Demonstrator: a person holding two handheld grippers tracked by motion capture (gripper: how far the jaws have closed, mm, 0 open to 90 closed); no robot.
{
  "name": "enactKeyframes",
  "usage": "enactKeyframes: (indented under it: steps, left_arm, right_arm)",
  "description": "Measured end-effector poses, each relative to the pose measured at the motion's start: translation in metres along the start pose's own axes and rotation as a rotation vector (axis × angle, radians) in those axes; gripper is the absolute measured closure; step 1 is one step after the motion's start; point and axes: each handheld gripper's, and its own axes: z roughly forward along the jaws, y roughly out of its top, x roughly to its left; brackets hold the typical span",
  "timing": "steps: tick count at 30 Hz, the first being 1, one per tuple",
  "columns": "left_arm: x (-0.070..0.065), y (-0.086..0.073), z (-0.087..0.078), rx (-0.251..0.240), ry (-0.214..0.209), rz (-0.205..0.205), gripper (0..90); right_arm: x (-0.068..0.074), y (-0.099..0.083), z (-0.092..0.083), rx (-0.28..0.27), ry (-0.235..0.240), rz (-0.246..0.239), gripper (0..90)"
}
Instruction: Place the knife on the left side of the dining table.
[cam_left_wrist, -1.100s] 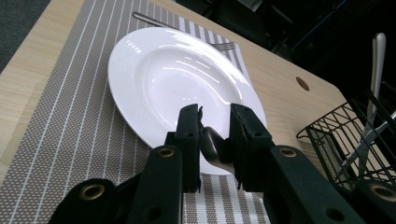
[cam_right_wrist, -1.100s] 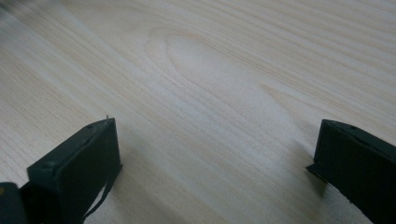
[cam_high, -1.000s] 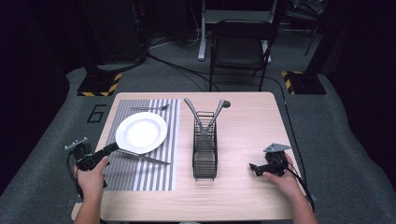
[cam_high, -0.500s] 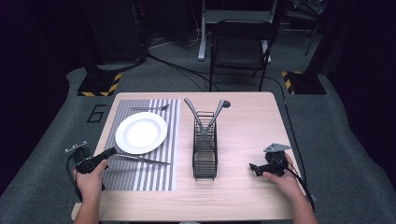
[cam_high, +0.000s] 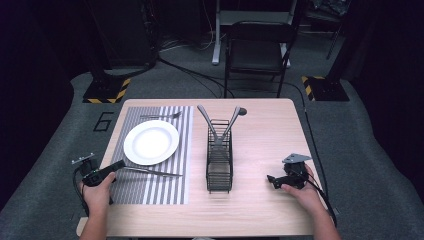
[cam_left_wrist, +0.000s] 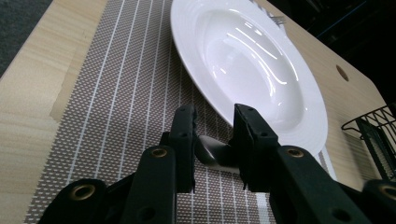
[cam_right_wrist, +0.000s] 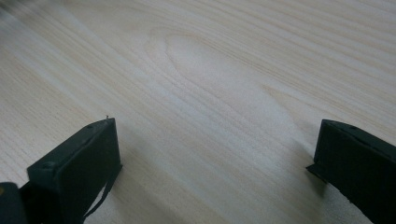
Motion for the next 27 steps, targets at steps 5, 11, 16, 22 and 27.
enactKeyframes:
  steps: [5, 11, 16, 22, 27]
  left_arm:
    - [0.004, -0.002, 0.002, 0.007, -0.003, -0.012, 69.7]
    - [0.008, -0.003, 0.005, 0.019, 0.007, -0.012, 69.4]
    - [0.011, -0.004, 0.008, 0.029, 0.008, -0.019, 69.3]
    - [0.014, -0.005, 0.010, 0.042, 0.018, -0.025, 68.9]
    - [0.016, -0.007, 0.012, 0.052, 0.029, -0.020, 68.5]
  right_arm:
    - [0.000, 0.000, 0.000, 0.001, 0.000, 0.000, 0.0]
    - [0.000, 0.000, 0.000, -0.001, -0.002, -0.001, 0.0]
    - [0.000, 0.000, 0.000, -0.001, -0.001, -0.002, 0.0]
    - [0.000, 0.000, 0.000, -0.001, -0.001, -0.002, 0.0]
    - [0.000, 0.000, 0.000, 0.001, 0.000, 0.001, 0.0]
